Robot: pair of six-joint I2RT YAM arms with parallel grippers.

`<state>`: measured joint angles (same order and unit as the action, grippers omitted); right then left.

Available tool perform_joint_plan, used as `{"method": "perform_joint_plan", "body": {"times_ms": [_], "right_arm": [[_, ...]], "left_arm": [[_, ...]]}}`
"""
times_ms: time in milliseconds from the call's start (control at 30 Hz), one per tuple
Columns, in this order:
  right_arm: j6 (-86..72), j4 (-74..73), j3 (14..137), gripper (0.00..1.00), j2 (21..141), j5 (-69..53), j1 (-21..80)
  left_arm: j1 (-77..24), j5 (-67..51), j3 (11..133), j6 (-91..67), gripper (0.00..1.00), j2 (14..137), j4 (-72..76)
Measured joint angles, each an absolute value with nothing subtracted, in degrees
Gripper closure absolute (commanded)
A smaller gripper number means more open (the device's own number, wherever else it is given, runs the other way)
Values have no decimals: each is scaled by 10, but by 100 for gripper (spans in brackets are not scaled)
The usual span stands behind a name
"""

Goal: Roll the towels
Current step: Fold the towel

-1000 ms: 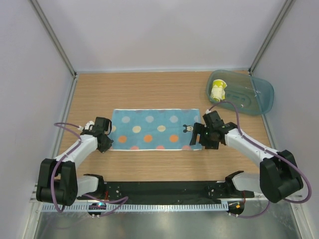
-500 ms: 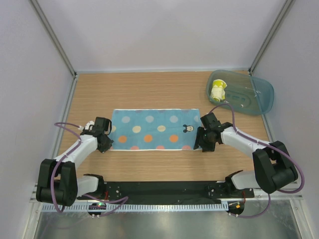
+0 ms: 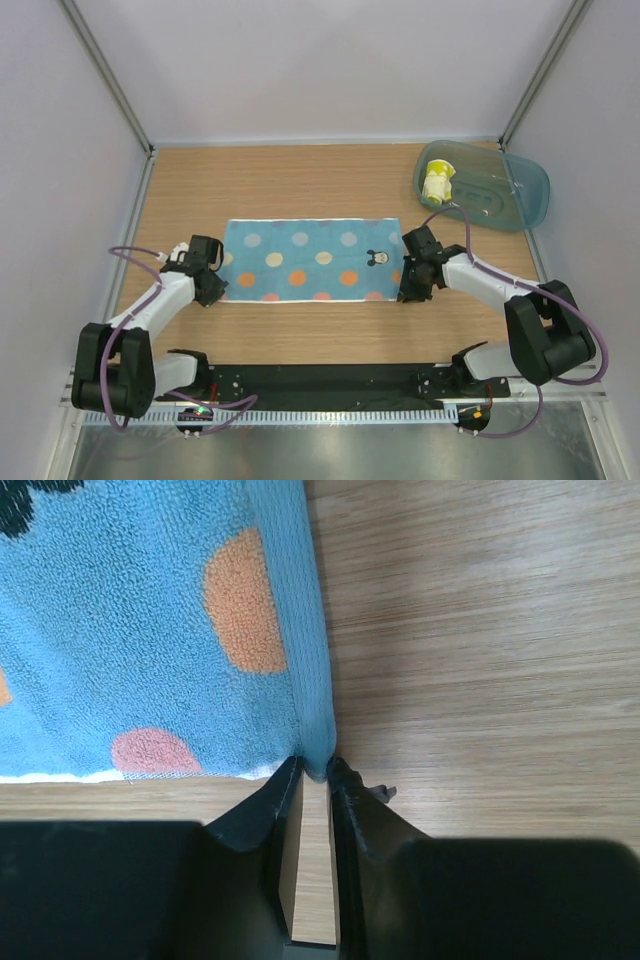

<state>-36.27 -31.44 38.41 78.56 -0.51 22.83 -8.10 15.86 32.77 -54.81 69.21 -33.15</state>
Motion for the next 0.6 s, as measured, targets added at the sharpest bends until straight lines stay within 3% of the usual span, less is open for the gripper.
{"method": "perform_joint_plan", "body": {"times_ms": [133, 167, 600], "right_arm": [[-363, -312, 384, 90, 788, -4, 227], [-363, -311, 384, 98, 788, -4, 227], [-364, -341, 385, 99, 764, 12, 227]], "left_arm": [[-81, 159, 328, -548, 100, 685, -333], [-81, 159, 328, -548, 100, 683, -335], [-81, 149, 328, -548, 100, 614, -372]]}}
